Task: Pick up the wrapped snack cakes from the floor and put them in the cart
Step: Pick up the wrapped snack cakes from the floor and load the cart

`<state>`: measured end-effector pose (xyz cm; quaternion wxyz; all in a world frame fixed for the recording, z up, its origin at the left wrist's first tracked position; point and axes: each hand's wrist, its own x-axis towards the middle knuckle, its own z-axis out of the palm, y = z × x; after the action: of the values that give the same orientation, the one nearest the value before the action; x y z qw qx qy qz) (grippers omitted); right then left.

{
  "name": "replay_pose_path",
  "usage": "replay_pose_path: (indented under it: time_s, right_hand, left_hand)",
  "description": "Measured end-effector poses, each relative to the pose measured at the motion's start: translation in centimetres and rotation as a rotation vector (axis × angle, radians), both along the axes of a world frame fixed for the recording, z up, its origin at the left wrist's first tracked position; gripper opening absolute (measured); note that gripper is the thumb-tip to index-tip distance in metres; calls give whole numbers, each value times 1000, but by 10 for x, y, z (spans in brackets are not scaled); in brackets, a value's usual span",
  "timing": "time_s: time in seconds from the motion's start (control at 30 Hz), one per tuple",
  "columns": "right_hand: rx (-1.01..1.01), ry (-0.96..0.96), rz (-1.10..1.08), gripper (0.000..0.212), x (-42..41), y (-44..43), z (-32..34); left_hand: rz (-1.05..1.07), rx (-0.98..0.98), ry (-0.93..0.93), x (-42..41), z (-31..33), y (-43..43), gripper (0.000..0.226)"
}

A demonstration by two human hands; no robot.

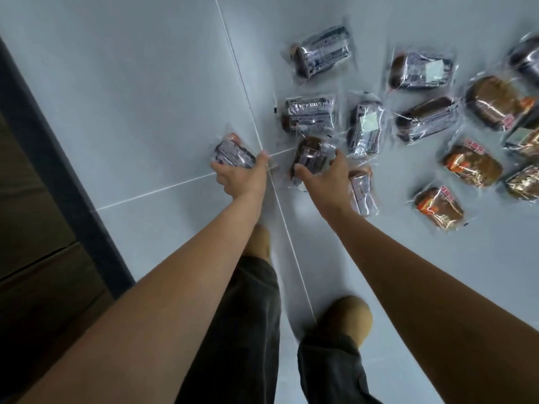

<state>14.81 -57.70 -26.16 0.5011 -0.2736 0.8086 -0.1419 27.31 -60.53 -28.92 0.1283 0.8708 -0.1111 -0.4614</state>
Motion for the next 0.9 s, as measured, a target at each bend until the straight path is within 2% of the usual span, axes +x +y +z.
replay_pose_path:
  time_s: [0.1,0.17,0.27,0.37,0.6,0.77,0.9]
  right_hand:
    - [-21,109,35,85,7,-6,-24]
    - [-38,128,38,82,11,-10,-32]
    - [-42,76,45,70,16,-13,-29]
    - [-27,37,52,71,15,-8,-7]
    - [-25,73,32,61,-14,21,110]
    - [-32,67,-75,67,-54,49,218]
    - [-89,86,-235,64,-88,71,309]
  left_hand:
    - [82,52,-115,5,-25,-12,98]
    - [71,26,-149,8,-32,-13,93]
    - [-4,-38,-147,14,-25,-5,84]
    - [-136,-59,-129,18,0,9,82]
    - [-272,-48,-21,7,127,33,84]
    - [-446,-52,106,-22,239,48,85]
    - [-588,-56,222,-52,336,65,80]
